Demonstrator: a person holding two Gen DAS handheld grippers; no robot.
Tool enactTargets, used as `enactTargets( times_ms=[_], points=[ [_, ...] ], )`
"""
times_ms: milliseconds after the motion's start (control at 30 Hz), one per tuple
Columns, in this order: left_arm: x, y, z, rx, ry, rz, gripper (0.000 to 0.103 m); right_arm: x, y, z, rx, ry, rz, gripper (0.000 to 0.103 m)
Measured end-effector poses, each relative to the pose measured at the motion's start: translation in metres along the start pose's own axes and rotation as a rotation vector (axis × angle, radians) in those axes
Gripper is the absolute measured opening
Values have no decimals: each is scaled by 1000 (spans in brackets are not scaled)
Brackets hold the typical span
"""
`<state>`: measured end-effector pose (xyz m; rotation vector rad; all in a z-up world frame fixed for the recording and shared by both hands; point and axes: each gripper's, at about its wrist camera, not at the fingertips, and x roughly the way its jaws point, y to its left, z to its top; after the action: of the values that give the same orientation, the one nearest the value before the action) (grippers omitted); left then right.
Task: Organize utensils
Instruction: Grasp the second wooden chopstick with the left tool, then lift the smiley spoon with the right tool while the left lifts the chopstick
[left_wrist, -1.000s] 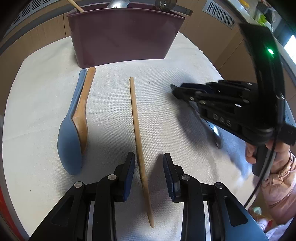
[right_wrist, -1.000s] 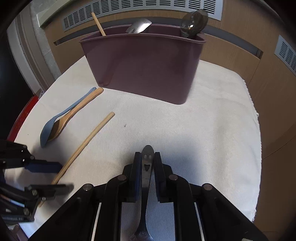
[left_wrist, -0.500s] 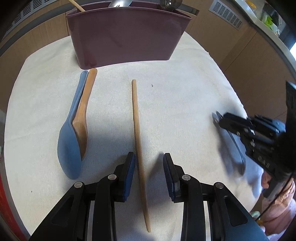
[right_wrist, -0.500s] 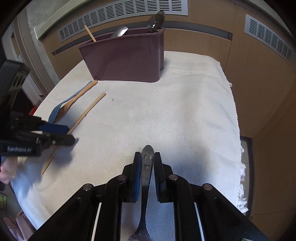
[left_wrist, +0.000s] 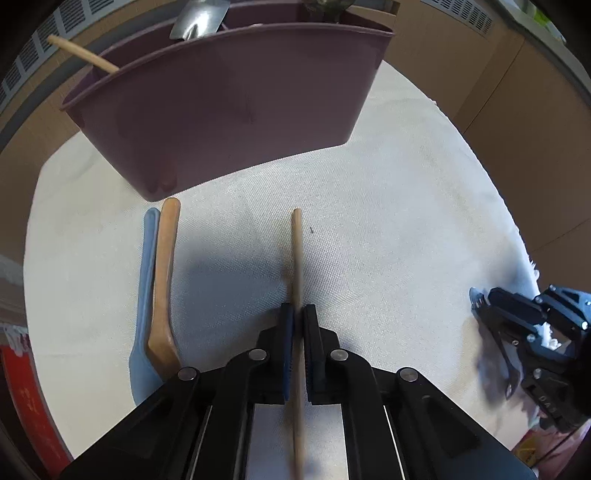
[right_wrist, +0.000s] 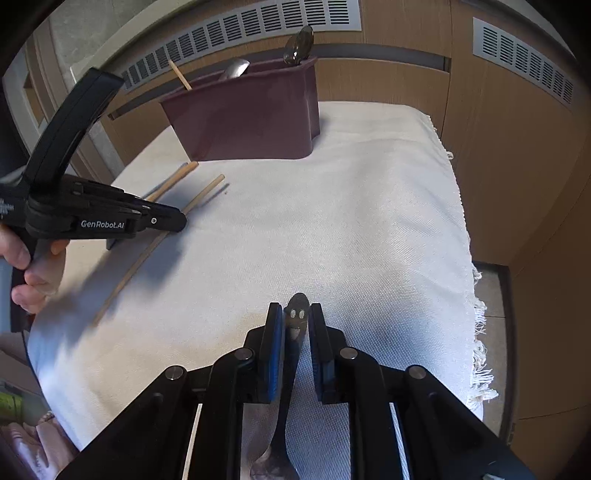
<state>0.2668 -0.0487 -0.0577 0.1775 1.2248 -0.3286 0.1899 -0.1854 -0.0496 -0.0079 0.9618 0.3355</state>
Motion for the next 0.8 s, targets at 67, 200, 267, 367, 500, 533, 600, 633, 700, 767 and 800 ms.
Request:
enactTargets(
  times_ms=[67, 200, 267, 367, 500, 533, 600, 633, 700, 767, 800],
  points=[
    [-13, 1, -9, -9, -68, -13, 5, -5, 1, -4, -7, -9, -1, 24],
    [-59, 7, -41, -100, -294, -75, 5, -6, 5, -11, -20, 17, -15, 27],
    [-80, 11, -57, -137, -397, -82, 5, -4, 6, -11, -11, 33, -16, 27],
    [-104, 16, -75, -167, -514, -69, 5, -2, 8, -9, -6, 46, -24, 27],
    [-123, 24, -86, -206, -602, -76, 5, -8, 12, -8, -17, 50, -33, 27],
    [-128, 26, -90, -214, -621, -72, 5, -10, 12, -8, -21, 50, -36, 27],
    [-136, 27, -91, -232, -659, -71, 5, -16, 12, -12, -28, 56, -41, 27],
    [-141, 30, -93, -244, -682, -69, 5, -19, 13, -16, -28, 59, -43, 27],
    [-148, 29, -98, -259, -726, -54, 5, -23, 13, -21, -30, 68, -49, 27],
    [-153, 29, -101, -264, -762, -38, 5, -23, 13, -21, -36, 68, -60, 27],
    [-152, 30, -100, -264, -772, -36, 5, -21, 13, -19, -36, 68, -67, 27]
  ],
)
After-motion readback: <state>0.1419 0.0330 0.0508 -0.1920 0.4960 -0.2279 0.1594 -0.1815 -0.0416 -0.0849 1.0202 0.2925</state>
